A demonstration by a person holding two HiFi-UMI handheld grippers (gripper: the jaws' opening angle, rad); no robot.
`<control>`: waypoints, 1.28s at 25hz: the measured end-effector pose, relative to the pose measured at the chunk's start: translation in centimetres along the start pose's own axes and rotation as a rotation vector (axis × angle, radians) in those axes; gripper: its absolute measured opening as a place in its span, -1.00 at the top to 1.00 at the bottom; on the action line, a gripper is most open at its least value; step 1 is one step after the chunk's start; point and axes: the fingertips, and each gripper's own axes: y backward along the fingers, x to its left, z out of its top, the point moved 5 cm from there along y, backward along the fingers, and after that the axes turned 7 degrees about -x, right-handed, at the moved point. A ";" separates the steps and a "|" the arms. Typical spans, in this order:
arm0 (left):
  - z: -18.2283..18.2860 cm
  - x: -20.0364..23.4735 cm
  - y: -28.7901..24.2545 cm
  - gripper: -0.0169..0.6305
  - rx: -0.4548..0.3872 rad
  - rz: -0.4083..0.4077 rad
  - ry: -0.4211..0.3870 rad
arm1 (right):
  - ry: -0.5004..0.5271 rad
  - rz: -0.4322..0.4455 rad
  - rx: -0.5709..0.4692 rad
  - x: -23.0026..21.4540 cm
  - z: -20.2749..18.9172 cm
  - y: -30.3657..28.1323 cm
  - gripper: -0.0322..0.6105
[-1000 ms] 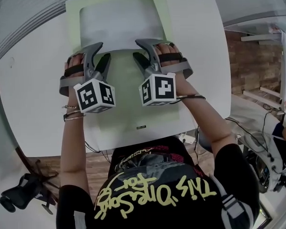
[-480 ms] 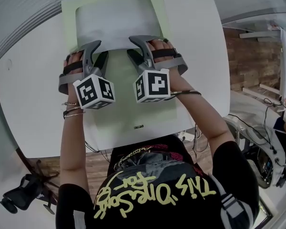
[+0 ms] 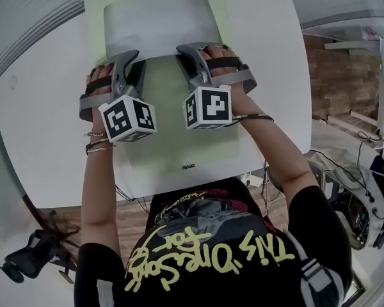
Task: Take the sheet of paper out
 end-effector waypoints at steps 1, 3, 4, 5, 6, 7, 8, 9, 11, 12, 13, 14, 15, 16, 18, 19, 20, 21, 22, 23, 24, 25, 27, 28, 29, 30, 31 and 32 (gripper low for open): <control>0.0 0.0 -0.1 0.69 0.000 0.001 0.001 | 0.010 0.002 0.002 0.0 -0.1 0.0 0.79; -0.4 0.1 0.2 0.73 0.003 0.002 -0.003 | 0.025 0.001 0.006 0.0 0.2 -0.1 0.83; -0.7 0.2 0.6 0.75 0.004 0.003 -0.006 | 0.027 0.000 0.008 0.1 0.7 -0.2 0.84; -1.1 0.2 1.1 0.77 0.003 0.004 -0.006 | 0.027 0.000 0.009 0.2 1.2 -0.2 0.85; -1.4 0.2 1.7 0.78 0.002 0.005 -0.004 | 0.025 -0.001 0.009 0.4 1.8 -0.1 0.86; -1.7 0.2 2.2 0.79 -0.001 0.005 -0.004 | 0.025 -0.002 0.009 0.6 2.2 0.0 0.86; -1.8 0.1 2.7 0.81 -0.003 0.005 -0.005 | 0.028 -0.005 0.009 0.8 2.6 0.1 0.87; -1.8 0.0 2.9 0.83 -0.004 0.004 -0.010 | 0.030 -0.007 0.009 0.9 2.7 0.2 0.87; -1.2 -0.3 2.5 0.87 0.000 0.001 -0.022 | 0.032 -0.003 0.009 0.8 2.1 0.5 0.87; -0.5 -0.4 1.8 0.88 0.004 -0.001 -0.027 | 0.030 0.000 0.008 0.6 1.2 0.7 0.88; 0.2 -0.5 1.1 0.89 0.006 -0.003 -0.030 | 0.030 0.002 0.007 0.3 0.3 0.9 0.88; 0.8 -0.6 0.6 0.90 0.007 -0.003 -0.030 | 0.029 0.004 0.005 0.0 -0.4 1.0 0.88; 1.1 -0.6 0.5 0.90 0.007 -0.001 -0.029 | 0.029 0.005 0.002 -0.1 -0.7 1.2 0.88; 1.2 -0.6 0.7 0.91 0.006 0.002 -0.029 | 0.030 0.007 -0.001 -0.2 -0.7 1.3 0.88; 1.9 -0.4 0.7 0.92 0.005 0.007 -0.034 | 0.035 0.008 -0.007 -0.4 -1.1 1.6 0.88; 2.3 -0.2 0.6 0.92 0.006 0.006 -0.035 | 0.037 0.010 -0.008 -0.7 -1.4 1.8 0.88; 2.7 -0.1 0.4 0.92 0.006 0.003 -0.035 | 0.037 0.013 -0.008 -0.9 -1.8 1.9 0.88; 2.9 0.0 0.3 0.92 0.007 0.000 -0.037 | 0.037 0.016 -0.008 -1.0 -2.0 1.9 0.88; 3.0 -0.1 0.2 0.93 0.009 -0.002 -0.039 | 0.037 0.018 -0.007 -1.0 -2.1 2.0 0.88; 3.0 -0.2 0.2 0.93 0.012 -0.003 -0.042 | 0.039 0.019 -0.007 -0.9 -2.1 2.0 0.88; 2.9 -0.3 0.3 0.93 0.016 -0.001 -0.044 | 0.041 0.018 -0.007 -0.8 -2.0 2.0 0.88; 2.8 -0.4 0.5 0.93 0.019 0.002 -0.046 | 0.043 0.018 -0.009 -0.6 -1.8 2.0 0.88; 2.5 -0.7 1.1 0.93 0.025 0.012 -0.049 | 0.047 0.018 -0.012 -0.2 -1.3 2.2 0.88; 2.5 -0.7 1.4 0.93 0.025 0.016 -0.048 | 0.046 0.019 -0.014 0.0 -1.0 2.4 0.88; 2.5 -0.7 1.7 0.93 0.022 0.019 -0.043 | 0.046 0.020 -0.017 0.1 -0.8 2.6 0.88; 2.7 -0.8 2.0 0.93 0.018 0.021 -0.035 | 0.045 0.021 -0.019 0.1 -0.7 2.9 0.88; 2.8 -0.8 2.2 0.93 0.015 0.020 -0.024 | 0.045 0.023 -0.022 0.1 -0.7 3.2 0.88; 3.0 -0.9 2.4 0.93 0.015 0.018 -0.013 | 0.044 0.026 -0.025 0.1 -0.7 3.5 0.88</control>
